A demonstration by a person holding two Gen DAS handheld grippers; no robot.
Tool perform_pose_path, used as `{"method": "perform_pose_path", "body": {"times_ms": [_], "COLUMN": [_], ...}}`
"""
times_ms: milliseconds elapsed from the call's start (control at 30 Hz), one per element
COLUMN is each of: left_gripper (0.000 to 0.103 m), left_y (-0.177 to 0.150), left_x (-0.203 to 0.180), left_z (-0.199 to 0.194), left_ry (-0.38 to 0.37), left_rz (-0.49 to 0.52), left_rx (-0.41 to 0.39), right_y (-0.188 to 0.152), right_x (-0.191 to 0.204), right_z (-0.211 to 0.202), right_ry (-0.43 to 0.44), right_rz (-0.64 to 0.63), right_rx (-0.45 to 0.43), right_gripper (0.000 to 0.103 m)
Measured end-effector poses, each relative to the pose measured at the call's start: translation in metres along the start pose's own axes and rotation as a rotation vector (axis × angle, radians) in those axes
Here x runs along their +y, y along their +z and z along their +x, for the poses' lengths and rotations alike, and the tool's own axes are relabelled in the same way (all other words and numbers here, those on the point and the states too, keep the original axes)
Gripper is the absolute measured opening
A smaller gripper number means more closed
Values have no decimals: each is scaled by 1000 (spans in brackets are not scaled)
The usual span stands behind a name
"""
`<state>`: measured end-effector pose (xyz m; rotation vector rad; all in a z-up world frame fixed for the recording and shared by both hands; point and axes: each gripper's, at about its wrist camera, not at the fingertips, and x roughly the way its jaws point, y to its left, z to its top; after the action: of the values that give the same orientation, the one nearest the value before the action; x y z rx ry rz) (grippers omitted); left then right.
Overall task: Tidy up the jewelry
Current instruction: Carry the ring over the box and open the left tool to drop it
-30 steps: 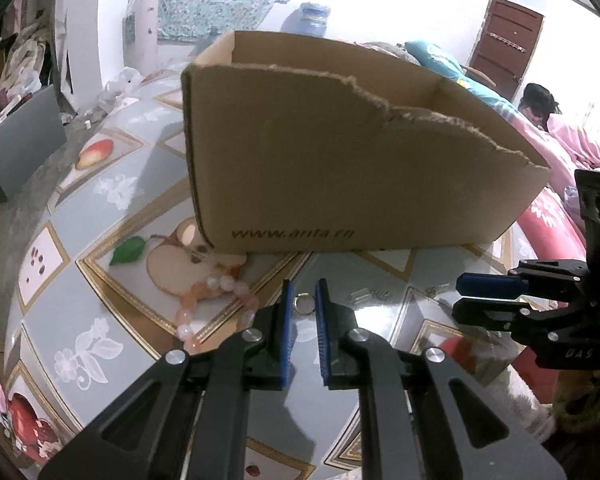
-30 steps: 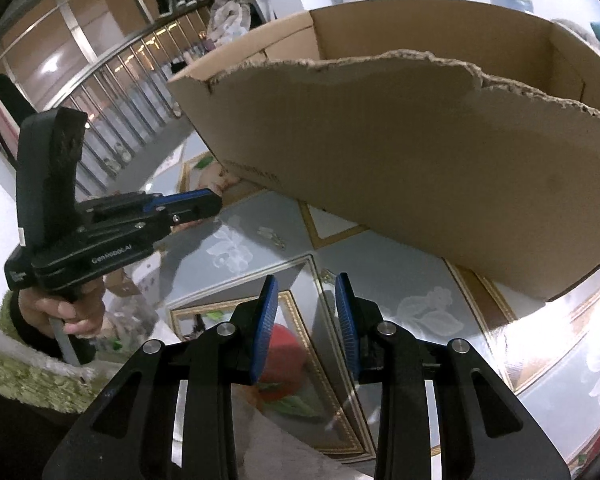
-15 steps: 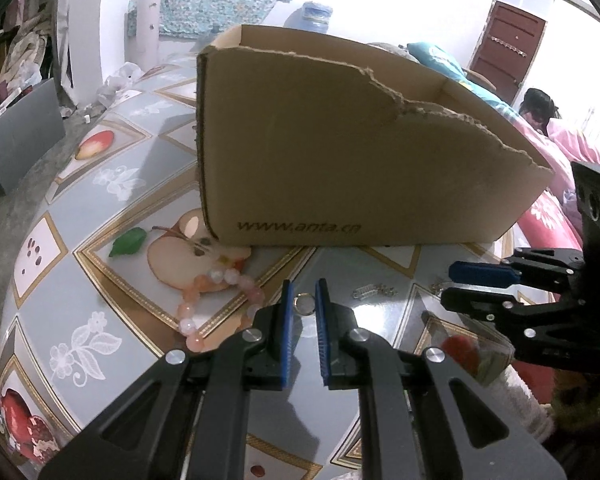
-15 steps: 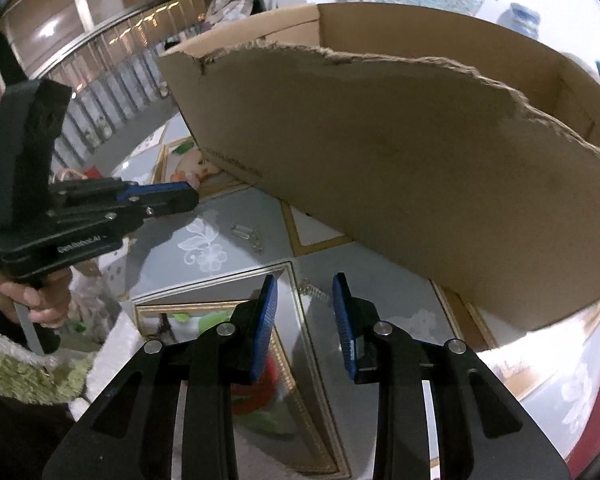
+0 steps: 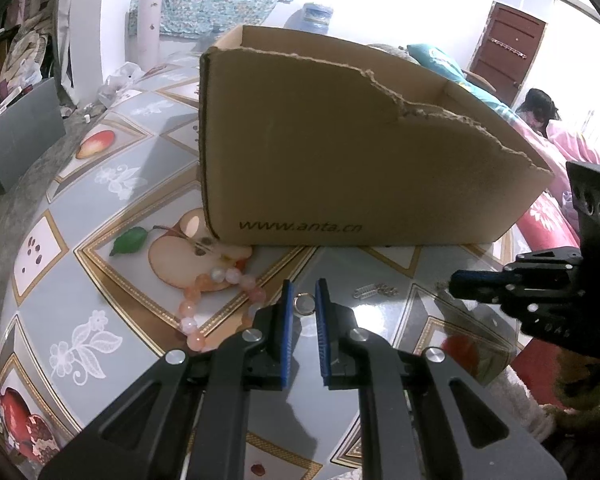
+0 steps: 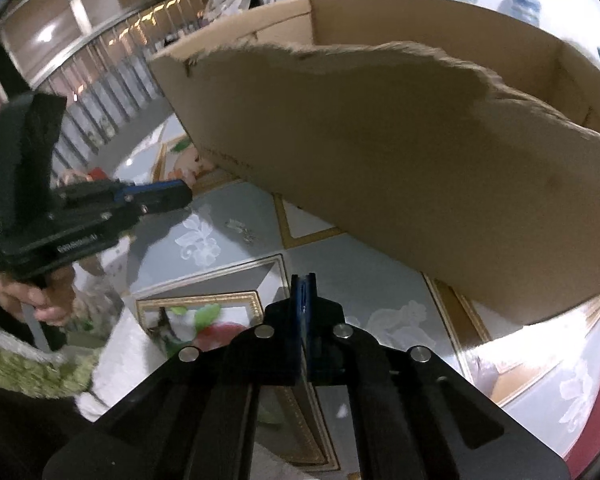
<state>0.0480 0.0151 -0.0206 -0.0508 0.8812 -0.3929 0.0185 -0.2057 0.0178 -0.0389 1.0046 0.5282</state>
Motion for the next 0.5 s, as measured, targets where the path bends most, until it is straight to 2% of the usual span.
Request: {"method": "perform_pose_path", "body": {"times_ms": [267,500], "left_gripper": [10,10], "left_y": [2,16], "left_x": [-3,-14], "left_z": [-7,-36], "left_ry": [-11,-34], "left_rz": [4,29], "left_rx": [-18,-86], "right_y": [3,16], "right_x": [-22,-18], "right_z": [-31,-61], "right_ry": [141,173], "right_rz": [148,135], "right_rx": [-86,-170], "right_gripper": [0,0]}}
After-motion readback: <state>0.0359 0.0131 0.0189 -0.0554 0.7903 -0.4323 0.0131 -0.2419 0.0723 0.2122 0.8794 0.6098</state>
